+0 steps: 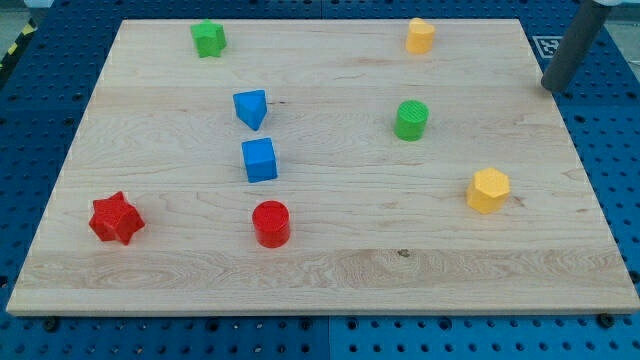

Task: Place the yellow hexagon parallel to the red circle

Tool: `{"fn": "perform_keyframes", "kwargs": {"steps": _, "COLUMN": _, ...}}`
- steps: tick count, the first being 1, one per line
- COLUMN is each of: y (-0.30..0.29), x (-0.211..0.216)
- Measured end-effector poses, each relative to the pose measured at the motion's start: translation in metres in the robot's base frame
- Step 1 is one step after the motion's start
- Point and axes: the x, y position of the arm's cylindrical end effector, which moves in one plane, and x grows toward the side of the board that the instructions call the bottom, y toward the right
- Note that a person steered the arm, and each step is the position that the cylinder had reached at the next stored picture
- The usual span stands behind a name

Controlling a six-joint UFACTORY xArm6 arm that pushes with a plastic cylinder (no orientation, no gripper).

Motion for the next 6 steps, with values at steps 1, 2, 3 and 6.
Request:
{"fn": "perform_keyframes", "kwargs": {"steps": 1, "y": -0.008, "x": 0.008}}
{"fn": "perform_keyframes", "kwargs": {"steps": 2, "y": -0.022, "x": 0.043}}
{"fn": "perform_keyframes", "kwargs": {"steps": 3, "y": -0.033, "x": 0.057}}
{"fn": "perform_keyframes", "kwargs": {"steps": 6, "y": -0.113, "x": 0.084}}
